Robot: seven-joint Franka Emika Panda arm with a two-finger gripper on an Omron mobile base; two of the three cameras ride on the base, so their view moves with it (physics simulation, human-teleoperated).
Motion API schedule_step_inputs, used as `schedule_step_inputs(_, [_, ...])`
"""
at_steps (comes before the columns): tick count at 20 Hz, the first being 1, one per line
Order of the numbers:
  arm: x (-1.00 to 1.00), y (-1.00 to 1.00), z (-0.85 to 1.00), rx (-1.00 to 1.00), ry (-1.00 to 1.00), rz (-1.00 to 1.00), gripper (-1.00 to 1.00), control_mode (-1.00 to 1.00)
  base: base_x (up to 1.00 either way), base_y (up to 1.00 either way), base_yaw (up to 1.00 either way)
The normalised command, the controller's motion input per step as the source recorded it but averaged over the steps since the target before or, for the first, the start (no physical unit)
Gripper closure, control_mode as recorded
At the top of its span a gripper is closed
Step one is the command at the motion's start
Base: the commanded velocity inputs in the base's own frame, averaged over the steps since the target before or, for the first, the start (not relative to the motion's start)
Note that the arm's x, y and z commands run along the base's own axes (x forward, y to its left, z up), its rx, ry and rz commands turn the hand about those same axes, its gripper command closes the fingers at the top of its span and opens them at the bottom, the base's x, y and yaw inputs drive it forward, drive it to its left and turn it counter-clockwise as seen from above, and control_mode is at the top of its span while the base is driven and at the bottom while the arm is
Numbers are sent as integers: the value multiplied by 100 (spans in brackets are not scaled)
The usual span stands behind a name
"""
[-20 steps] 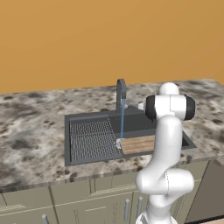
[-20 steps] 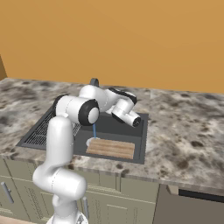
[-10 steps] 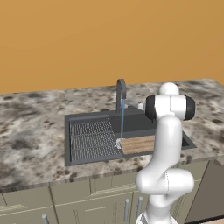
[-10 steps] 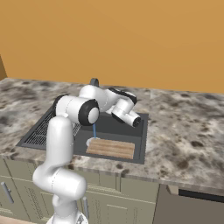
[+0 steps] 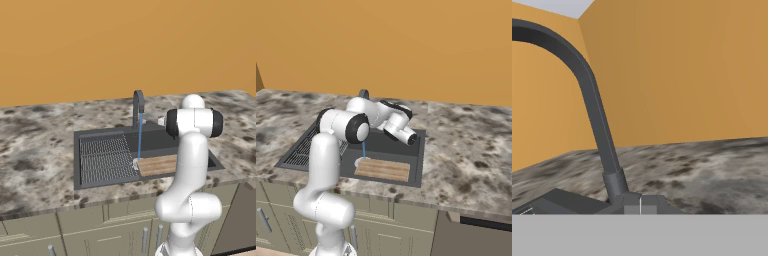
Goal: Turn on the sink faucet with hot water and rinse the cutting board for ten seconds, then turn off the faucet. Push the cutting board to reach the water if necessary.
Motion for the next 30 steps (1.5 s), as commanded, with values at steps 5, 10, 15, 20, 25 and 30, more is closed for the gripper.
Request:
schedule_step_inputs(5, [0, 0, 0, 0, 0, 0, 100, -100, 0, 0, 0])
schedule_step_inputs(10, [0, 0, 0, 0, 0, 0, 100, -100, 0, 0, 0])
schedule_step_inputs(15, [0, 0, 0, 0, 0, 0, 100, -100, 0, 0, 0])
schedule_step_inputs(20, [0, 0, 0, 0, 0, 0, 100, -100, 0, 0, 0])
schedule_step_inputs(25, [0, 0, 0, 0, 0, 0, 100, -100, 0, 0, 0])
schedule_step_inputs(30, [0, 0, 0, 0, 0, 0, 100, -100, 0, 0, 0])
